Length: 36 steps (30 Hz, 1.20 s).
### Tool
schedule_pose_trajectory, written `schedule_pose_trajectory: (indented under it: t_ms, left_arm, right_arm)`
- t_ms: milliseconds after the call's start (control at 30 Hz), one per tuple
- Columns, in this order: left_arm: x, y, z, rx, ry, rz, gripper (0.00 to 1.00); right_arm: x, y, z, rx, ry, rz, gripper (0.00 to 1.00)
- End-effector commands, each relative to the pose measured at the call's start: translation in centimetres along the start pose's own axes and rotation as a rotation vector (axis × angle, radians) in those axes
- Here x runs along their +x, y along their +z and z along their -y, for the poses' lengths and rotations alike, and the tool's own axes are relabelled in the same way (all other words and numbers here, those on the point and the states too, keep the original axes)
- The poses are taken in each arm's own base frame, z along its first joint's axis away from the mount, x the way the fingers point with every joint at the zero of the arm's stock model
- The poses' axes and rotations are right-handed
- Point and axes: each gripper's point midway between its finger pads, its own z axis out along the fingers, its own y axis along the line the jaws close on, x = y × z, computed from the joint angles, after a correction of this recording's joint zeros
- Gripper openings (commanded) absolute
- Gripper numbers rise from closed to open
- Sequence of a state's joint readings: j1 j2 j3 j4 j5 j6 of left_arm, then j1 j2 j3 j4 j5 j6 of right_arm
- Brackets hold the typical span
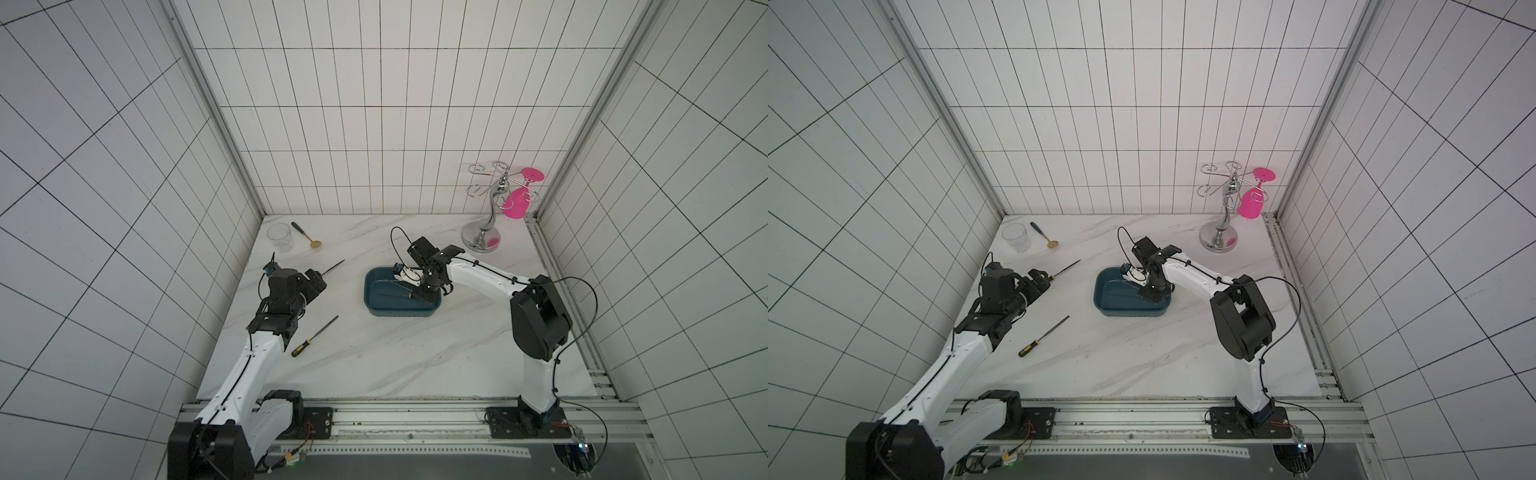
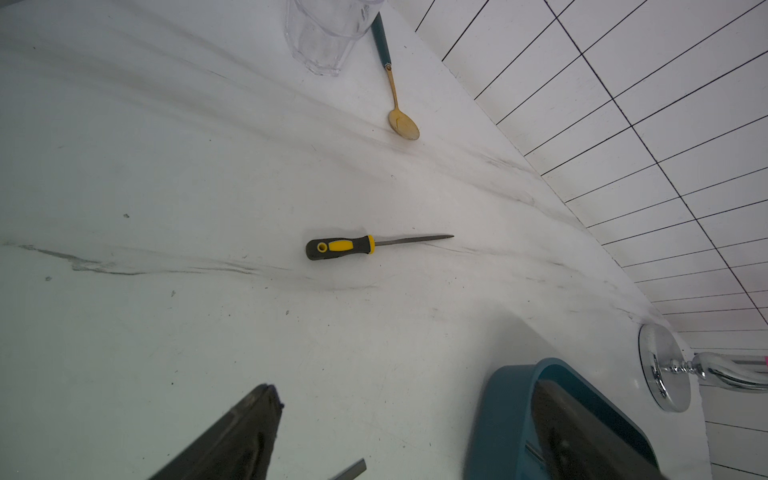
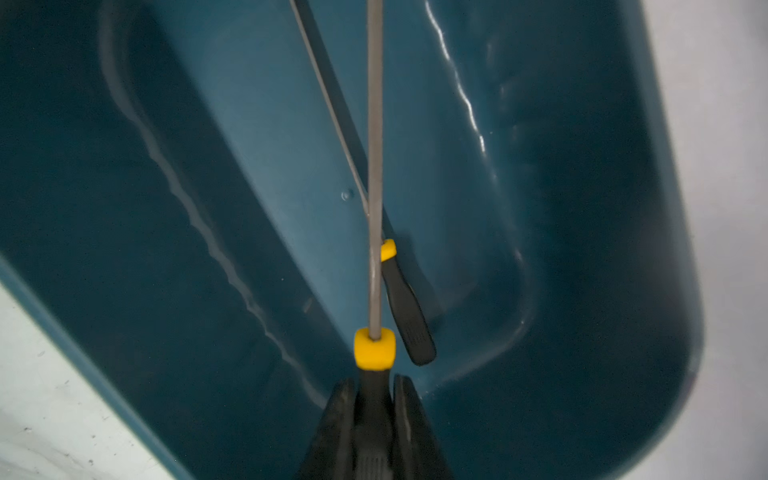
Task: Put the file tool into the storage box
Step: Place the file tool in the storage box, then move the file tool to the center of the board.
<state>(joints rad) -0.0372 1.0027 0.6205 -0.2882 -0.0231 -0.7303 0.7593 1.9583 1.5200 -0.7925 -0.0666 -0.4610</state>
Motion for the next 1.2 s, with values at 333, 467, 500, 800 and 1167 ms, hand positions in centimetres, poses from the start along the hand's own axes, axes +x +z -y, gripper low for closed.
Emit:
schedule_pose_trajectory:
  t_ms: [333, 467, 500, 800, 1167]
  left_arm:
    - [-0.3, -0.1, 0.0, 0.008, 0.007, 0.022, 0.98]
    - [-0.2, -0.1, -0.1, 0.008, 0.016, 0.017, 0.99]
    - [-0.2, -0.1, -0.2, 0.002, 0.017, 0.017, 0.98]
    - [1.8, -1.1, -3.9, -0.190, -0.044, -0.069, 0.98]
    - [4.3, -5.3, -8.2, -0.179, -0.227, 0.059, 0.98]
  right_arm:
    - [-1.6, 1.2, 4.0, 0.133, -0.045, -0.007, 0.13]
    - [-1.6, 1.1, 5.2, 0.154, -0.022, -0.005, 0.31]
    - [-1.7, 0.7, 5.4, 0.156, -0.017, 0.005, 0.39]
    - [-4.3, -9.0, 6.7, 0.283, 0.134, 0.244, 0.99]
    - [1.4, -18.4, -1.3, 0.127, 0.420, 0.648, 0.99]
